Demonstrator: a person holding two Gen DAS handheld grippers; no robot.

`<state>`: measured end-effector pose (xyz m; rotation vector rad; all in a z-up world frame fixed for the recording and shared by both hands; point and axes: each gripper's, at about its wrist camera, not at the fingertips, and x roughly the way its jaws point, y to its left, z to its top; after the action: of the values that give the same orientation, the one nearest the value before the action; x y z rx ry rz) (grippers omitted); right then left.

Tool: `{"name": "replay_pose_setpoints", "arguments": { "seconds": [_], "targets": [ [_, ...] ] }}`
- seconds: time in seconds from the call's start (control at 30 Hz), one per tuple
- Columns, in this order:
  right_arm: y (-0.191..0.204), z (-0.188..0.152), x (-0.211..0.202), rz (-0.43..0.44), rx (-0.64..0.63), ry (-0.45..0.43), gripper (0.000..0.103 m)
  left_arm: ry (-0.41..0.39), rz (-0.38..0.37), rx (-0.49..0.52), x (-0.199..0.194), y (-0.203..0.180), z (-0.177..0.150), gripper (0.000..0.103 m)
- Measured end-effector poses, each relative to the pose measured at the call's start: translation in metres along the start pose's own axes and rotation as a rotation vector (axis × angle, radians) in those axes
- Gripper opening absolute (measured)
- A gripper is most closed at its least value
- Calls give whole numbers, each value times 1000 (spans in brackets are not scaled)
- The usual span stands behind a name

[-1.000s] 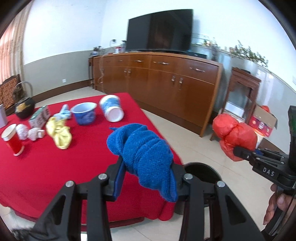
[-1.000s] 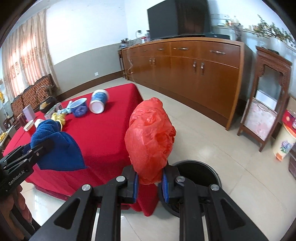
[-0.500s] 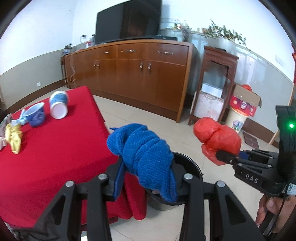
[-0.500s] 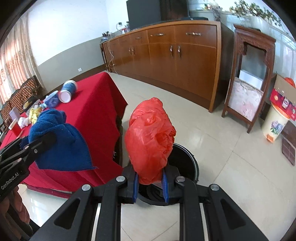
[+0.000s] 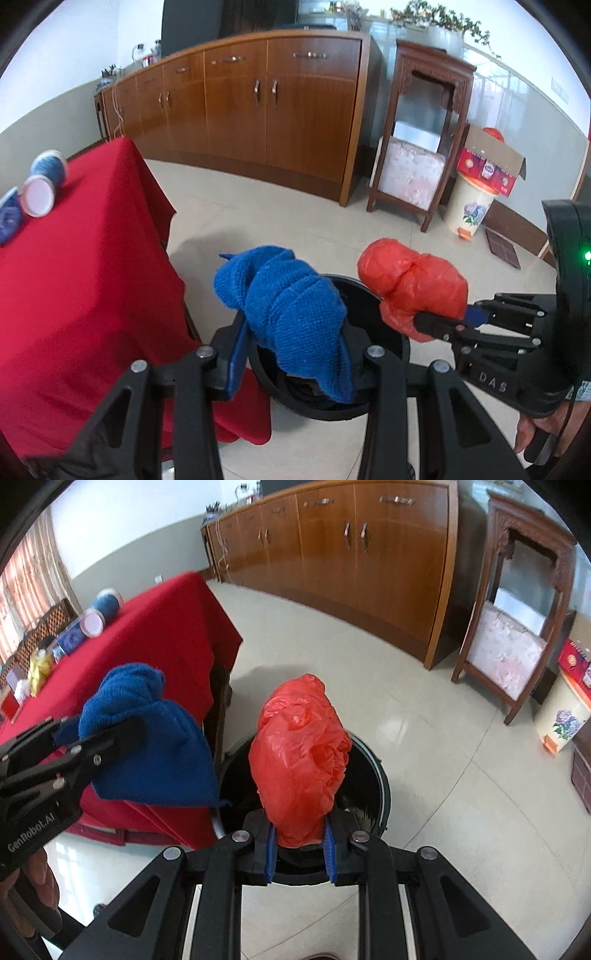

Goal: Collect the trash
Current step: 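Carry the blue towel and red bag over the black bin, then open both tools to drop the towel and bag into the bin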

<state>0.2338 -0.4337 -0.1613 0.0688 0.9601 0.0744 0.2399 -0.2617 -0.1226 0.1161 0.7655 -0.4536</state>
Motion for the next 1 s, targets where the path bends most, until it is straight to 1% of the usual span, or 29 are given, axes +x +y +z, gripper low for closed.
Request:
{"name": "replay_pose_setpoints", "arguments": {
  "seconds": [0.03,0.07,0.1,0.13,0.17,0.2,0.23,0.33,0.4,0.43,0.47,0.53,0.63,0.67,0.77,0.87,1.0],
  "targets": [
    [0,-1,6,5,-4,15,22,12,-9,2,6,-1,0,42],
    [-2,0,16,19,-11,49,22,22,-17,9,12,-2,-1,46],
    [-4,0,31,28,-31,95,23,32,-30,13,18,-3,-2,56],
    [-7,-1,41,9,-53,117,32,53,-31,9,24,-2,-3,66],
    [-14,-4,53,-38,-59,137,55,77,-18,1,30,-1,-4,85],
    [-20,-6,59,-59,-41,151,69,79,-5,-12,31,2,-6,90],
    [-31,-8,65,-69,-3,169,87,70,8,-15,30,4,-8,90],
    [-52,-10,68,-112,52,180,88,59,45,-1,28,6,-13,93],
    [-59,-9,64,-121,81,170,88,63,57,0,30,7,-16,93],
    [-62,-7,61,-125,97,162,91,66,66,0,31,7,-17,93],
    [-62,-6,60,-133,97,157,96,71,71,0,30,5,-19,93],
    [-60,-5,58,-148,90,150,101,74,75,1,31,4,-20,93],
    [-60,-4,55,-144,99,145,101,76,78,8,32,4,-16,93],
    [-63,-4,55,-152,101,144,103,75,79,9,32,4,-15,94],
    [-64,-5,52,-160,119,143,103,70,93,7,30,2,-12,103],
    [-67,-5,50,-186,116,136,103,67,92,5,30,0,-10,103],
    [-69,-5,46,-171,129,128,103,71,94,28,31,-5,-8,103]
  ]
}}
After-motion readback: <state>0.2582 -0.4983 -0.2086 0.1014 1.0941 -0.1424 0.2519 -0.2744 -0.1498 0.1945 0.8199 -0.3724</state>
